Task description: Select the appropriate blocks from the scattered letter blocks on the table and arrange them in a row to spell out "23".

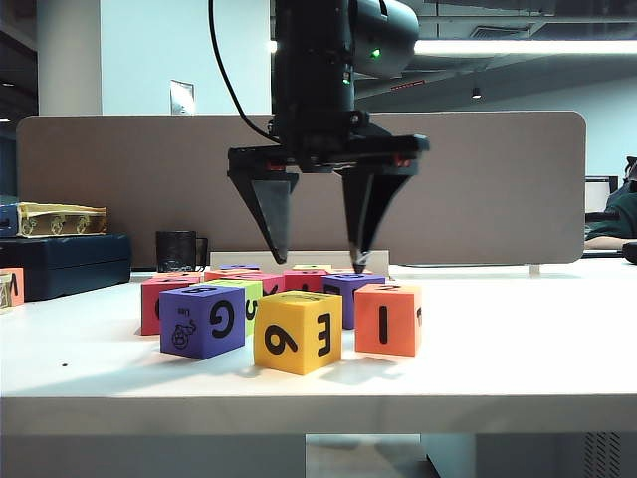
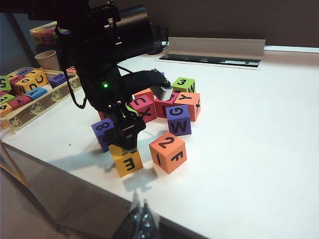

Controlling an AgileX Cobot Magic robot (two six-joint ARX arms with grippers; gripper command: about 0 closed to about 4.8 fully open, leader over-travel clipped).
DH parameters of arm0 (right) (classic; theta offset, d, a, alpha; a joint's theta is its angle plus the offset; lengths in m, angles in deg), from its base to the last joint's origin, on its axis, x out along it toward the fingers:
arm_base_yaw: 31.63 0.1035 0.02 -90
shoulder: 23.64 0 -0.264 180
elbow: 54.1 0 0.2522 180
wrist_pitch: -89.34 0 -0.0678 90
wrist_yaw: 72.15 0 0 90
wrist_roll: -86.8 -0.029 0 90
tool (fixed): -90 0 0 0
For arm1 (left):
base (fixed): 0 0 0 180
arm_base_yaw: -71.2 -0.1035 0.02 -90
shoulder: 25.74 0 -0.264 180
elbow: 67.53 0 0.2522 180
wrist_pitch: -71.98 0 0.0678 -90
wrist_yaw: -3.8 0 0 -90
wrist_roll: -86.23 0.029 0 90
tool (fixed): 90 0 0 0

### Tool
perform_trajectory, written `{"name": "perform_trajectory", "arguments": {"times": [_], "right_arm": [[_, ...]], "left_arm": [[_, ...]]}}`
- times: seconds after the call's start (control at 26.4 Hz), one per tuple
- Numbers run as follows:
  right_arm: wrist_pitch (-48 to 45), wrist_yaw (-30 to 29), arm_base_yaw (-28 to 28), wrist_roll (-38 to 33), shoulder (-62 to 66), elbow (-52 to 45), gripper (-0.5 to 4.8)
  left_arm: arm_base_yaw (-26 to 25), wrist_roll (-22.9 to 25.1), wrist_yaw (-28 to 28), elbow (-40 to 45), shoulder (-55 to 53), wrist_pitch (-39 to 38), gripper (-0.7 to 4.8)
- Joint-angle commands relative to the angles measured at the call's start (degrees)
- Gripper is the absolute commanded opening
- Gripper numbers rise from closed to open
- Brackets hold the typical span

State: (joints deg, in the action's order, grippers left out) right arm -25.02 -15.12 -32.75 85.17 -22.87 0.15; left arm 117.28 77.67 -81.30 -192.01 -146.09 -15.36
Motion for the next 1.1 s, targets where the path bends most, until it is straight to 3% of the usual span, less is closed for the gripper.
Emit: {"name": "perform_trajectory", "arguments": {"times": [0.04,0.19,0.42,0.53,0.64,0.8,1.1], "right_arm": [[-0.7,0.1,0.0,0.2,-0.6,0.2,-0.01],[-0.7,0.4,0.0,0.2,-0.6,0.2,-0.01],[-0.7,3.1,0.0,0.2,-0.6,0.2,-0.01],[-0.7,3.1,0.0,0.2,-0.6,0.2,-0.01],[-0.7,3.1,0.0,0.2,-0.6,0.2,-0.01],[-0.7,3.5,0.0,0.2,-0.6,0.2,-0.01],[-0.7,3.5,0.0,0.2,-0.6,0.2,-0.01]], "left_arm": [[0.1,1.0,-1.0,0.0,0.0,-1.1,4.13],[-0.8,1.6,1.4,3.0,0.0,-1.3,4.13],[-1.2,2.6,-0.2,7.1,-0.8,3.7,4.01],[-1.1,2.6,-3.7,7.1,-1.9,4.5,3.94],[-1.1,2.5,-3.7,7.1,-3.1,4.0,3.3],[-1.2,2.6,-3.6,7.1,-3.4,3.8,2.99],[-2.5,5.4,7.0,6.7,-3.1,1.3,2.32]]}}
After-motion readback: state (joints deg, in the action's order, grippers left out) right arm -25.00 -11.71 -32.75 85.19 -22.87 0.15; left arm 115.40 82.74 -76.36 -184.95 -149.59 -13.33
